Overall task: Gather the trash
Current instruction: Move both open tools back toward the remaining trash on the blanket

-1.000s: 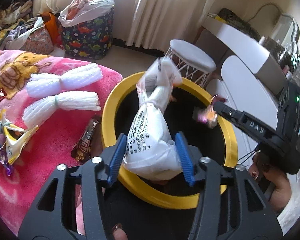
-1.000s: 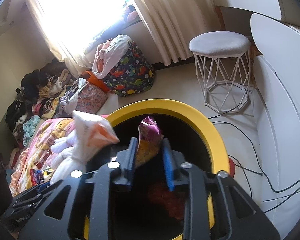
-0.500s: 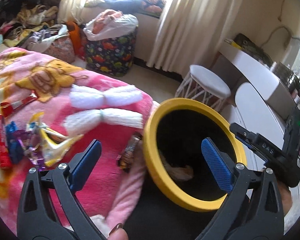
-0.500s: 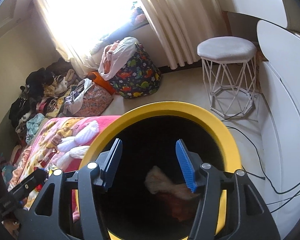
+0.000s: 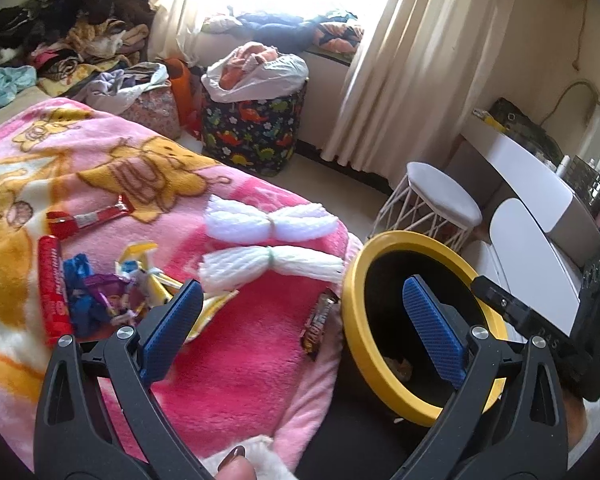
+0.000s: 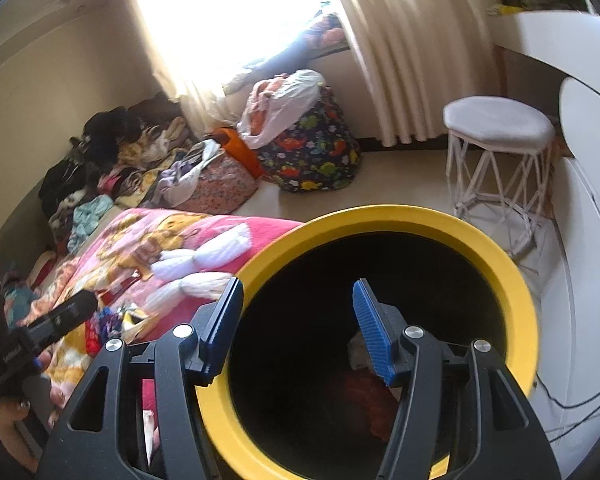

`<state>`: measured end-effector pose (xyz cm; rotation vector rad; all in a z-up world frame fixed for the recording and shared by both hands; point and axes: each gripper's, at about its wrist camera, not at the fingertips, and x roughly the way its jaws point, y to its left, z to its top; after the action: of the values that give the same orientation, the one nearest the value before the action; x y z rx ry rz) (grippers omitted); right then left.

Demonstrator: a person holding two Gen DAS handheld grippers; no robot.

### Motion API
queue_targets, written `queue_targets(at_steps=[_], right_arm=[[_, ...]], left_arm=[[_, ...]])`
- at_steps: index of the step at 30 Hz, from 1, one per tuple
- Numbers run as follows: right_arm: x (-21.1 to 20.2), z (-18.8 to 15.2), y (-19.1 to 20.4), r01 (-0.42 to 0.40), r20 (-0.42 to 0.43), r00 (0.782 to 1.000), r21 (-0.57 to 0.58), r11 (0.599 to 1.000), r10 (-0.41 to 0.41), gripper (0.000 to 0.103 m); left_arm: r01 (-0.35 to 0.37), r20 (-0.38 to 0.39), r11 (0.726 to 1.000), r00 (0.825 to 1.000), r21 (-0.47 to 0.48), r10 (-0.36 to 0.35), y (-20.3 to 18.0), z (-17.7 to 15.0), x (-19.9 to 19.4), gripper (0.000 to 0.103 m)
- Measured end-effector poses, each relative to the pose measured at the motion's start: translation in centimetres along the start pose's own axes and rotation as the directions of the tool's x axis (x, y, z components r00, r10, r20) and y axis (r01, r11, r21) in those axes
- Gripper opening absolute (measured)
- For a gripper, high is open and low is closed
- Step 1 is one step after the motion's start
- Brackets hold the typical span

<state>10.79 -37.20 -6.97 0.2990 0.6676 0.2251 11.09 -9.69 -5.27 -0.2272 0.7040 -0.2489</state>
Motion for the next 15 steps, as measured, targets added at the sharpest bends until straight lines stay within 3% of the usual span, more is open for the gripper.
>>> queue_targets(at_steps=[15], right_arm=[[1.9, -0.1, 6.7, -0.108, -0.071, 0.993, -0.203, 0.973, 0.095, 0.056]], left_arm=[[-0.067, 0.051, 0.995, 0.996, -0.080, 0.071, 4.9, 0.5, -1.9, 0.092]])
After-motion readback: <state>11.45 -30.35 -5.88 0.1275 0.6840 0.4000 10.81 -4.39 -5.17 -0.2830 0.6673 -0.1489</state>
